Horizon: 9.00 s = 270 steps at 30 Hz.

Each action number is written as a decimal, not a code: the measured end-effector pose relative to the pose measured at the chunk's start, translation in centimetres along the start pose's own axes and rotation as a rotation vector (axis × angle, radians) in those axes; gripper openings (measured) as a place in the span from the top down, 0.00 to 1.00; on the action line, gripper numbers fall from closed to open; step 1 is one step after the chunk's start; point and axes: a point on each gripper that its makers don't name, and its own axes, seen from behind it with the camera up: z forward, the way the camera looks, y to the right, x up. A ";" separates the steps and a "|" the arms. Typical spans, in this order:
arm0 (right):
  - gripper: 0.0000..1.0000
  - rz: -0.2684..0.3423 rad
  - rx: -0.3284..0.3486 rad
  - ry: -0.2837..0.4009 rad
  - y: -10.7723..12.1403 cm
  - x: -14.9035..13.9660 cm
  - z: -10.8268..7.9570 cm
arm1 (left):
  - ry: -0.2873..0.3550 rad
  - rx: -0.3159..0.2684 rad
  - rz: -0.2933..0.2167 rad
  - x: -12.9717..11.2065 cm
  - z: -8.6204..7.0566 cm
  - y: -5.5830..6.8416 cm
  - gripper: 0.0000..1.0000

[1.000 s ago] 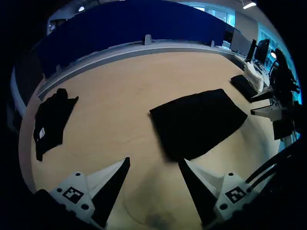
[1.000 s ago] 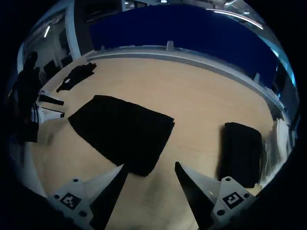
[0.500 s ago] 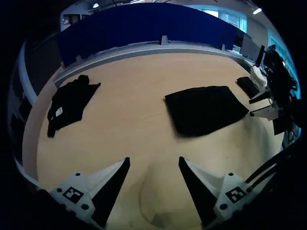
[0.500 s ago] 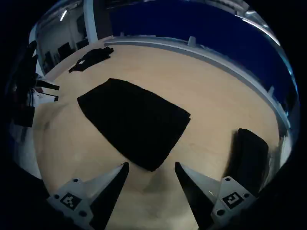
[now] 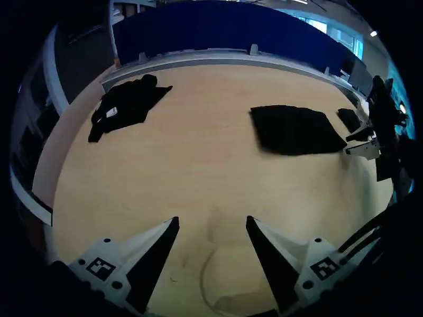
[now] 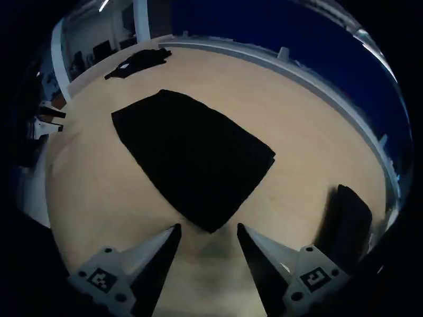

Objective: Fold towel

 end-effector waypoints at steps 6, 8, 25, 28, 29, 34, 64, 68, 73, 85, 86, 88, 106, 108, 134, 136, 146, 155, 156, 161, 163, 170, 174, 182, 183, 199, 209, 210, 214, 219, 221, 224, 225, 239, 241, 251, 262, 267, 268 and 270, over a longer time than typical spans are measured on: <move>0.48 -0.002 0.015 -0.003 -0.1 -0.1 0.2 | -0.004 0.012 -0.025 -1.6 -1.6 -0.4 0.06; 0.59 -0.001 0.017 -0.005 -0.1 -0.1 0.2 | -0.012 0.014 -0.029 -2.1 -1.9 -0.5 0.06; 0.97 -0.004 0.003 0.004 0.5 0.3 0.5 | -0.018 0.024 -0.045 -3.0 -2.8 -0.9 0.06; 0.98 -0.008 -0.001 0.013 0.5 0.7 0.3 | -0.018 0.022 -0.044 -3.0 -2.9 -0.8 0.06; 0.98 -0.011 -0.002 0.017 0.5 0.9 0.2 | -0.018 0.021 -0.045 -3.0 -2.9 -0.8 0.06; 0.98 -0.035 -0.006 0.050 0.2 3.0 -0.8 | -0.010 0.020 -0.048 -2.9 -3.1 -1.0 0.06; 0.98 -0.252 0.013 0.178 -4.4 18.0 -2.1 | 0.066 0.021 -0.128 -2.7 -5.2 -2.5 0.06; 0.97 -0.298 0.045 0.178 -6.8 19.7 -0.8 | 0.081 0.035 -0.137 -2.7 -5.9 -3.2 0.06; 0.97 -0.356 0.101 0.159 -10.9 20.7 2.1 | 0.105 0.057 -0.153 -2.6 -6.6 -3.9 0.06; 0.97 -0.388 0.214 0.014 -18.4 17.0 11.3 | 0.124 0.074 -0.178 -3.3 -7.1 -4.2 0.06; 0.97 -0.390 0.211 0.010 -18.5 16.8 11.5 | 0.124 0.074 -0.180 -3.4 -7.1 -4.2 0.06; 0.97 -0.389 0.210 0.010 -18.5 16.9 11.7 | 0.124 0.072 -0.185 -3.5 -7.1 -4.2 0.06; 0.25 -0.353 0.197 0.068 -17.9 18.3 9.1 | 0.129 0.059 -0.174 -3.0 -7.1 -4.1 0.06; 0.23 -0.353 0.186 0.075 -17.6 18.3 8.8 | 0.129 0.056 -0.172 -3.0 -7.0 -3.9 0.06; 0.23 -0.209 0.086 0.035 -12.4 11.6 5.7 | 0.134 0.040 -0.136 -2.1 -7.0 -2.7 0.06; 0.23 -0.199 0.081 0.028 -12.2 11.0 5.7 | 0.134 0.038 -0.135 -2.1 -7.0 -2.6 0.06; 0.25 -0.188 0.067 0.008 -11.8 9.5 5.7 | 0.133 0.036 -0.129 -2.2 -6.9 -2.4 0.06; 0.50 -0.146 0.074 0.003 -12.0 9.3 6.8 | 0.134 0.037 -0.127 -2.3 -7.1 -2.4 0.06; 0.53 -0.142 0.076 0.002 -12.0 9.2 7.0 | 0.135 0.038 -0.128 -2.3 -7.1 -2.4 0.06; 0.73 -0.130 0.077 -0.002 -12.2 9.0 7.1 | 0.135 0.040 -0.129 -2.4 -7.3 -2.5 0.06; 0.79 -0.129 0.076 -0.002 -12.1 9.0 7.2 | 0.136 0.040 -0.130 -2.5 -7.3 -2.5 0.06; 0.97 -0.127 0.073 0.012 -12.1 9.2 7.1 | 0.135 0.041 -0.131 -2.6 -7.3 -2.5 0.06; 0.98 -0.128 0.081 0.027 -12.2 9.6 6.9 | 0.136 0.041 -0.130 -2.6 -7.3 -2.5 0.06; 0.98 -0.141 0.067 0.079 -11.5 12.0 5.4 | 0.142 0.037 -0.128 -2.2 -7.2 -2.4 0.06; 0.98 -0.145 0.064 0.089 -11.4 12.6 5.0 | 0.143 0.036 -0.128 -2.1 -7.2 -2.4 0.06; 0.98 -0.198 0.046 0.259 -10.3 22.8 -1.4 | 0.172 0.031 -0.121 -0.4 -7.2 -2.4 0.06; 0.98 -0.195 0.027 0.331 -8.9 26.9 -4.9 | 0.192 0.026 -0.120 0.4 -7.3 -2.4 0.06; 0.98 -0.193 0.025 0.336 -8.8 27.2 -5.2 | 0.194 0.025 -0.120 0.5 -7.3 -2.4 0.06; 0.98 -0.183 0.012 0.348 -7.9 27.7 -6.1 | 0.200 0.021 -0.119 0.9 -7.5 -2.3 0.06; 0.98 -0.159 -0.002 0.363 -6.6 28.1 -7.2 | 0.203 0.014 -0.117 1.3 -7.5 -2.0 0.06; 0.98 -0.146 -0.009 0.370 -6.0 28.2 -7.7 | 0.204 0.011 -0.114 1.5 -7.4 -1.9 0.06; 0.98 -0.128 -0.024 0.378 -4.8 28.4 -8.5 | 0.205 0.007 -0.109 1.8 -7.3 -1.6 0.06; 0.98 -0.124 -0.029 0.380 -4.4 28.4 -8.7 | 0.205 0.005 -0.107 1.9 -7.3 -1.5 0.06; 0.98 -0.086 -0.148 0.347 3.9 25.8 -12.3 | 0.205 -0.009 -0.080 3.4 -6.9 -0.1 0.06; 0.98 -0.075 -0.168 0.341 5.5 25.1 -12.8 | 0.203 -0.008 -0.076 3.6 -6.8 0.0 0.06; 0.98 -0.021 -0.262 0.305 13.3 21.8 -14.9 | 0.190 -0.001 -0.063 4.4 -6.4 0.7 0.06; 0.98 0.041 -0.339 0.278 20.2 18.7 -16.6 | 0.177 -0.001 -0.052 5.2 -5.8 1.9 0.06; 0.98 0.070 -0.362 0.266 22.6 17.6 -16.8 | 0.171 0.000 -0.038 5.4 -5.8 2.3 0.06; 0.98 0.077 -0.363 0.266 23.0 17.5 -16.8 | 0.170 0.000 -0.038 5.4 -5.7 2.4 0.06; 0.98 0.087 -0.367 0.266 23.6 17.3 -16.8 | 0.167 0.000 -0.038 5.4 -5.7 2.6 0.06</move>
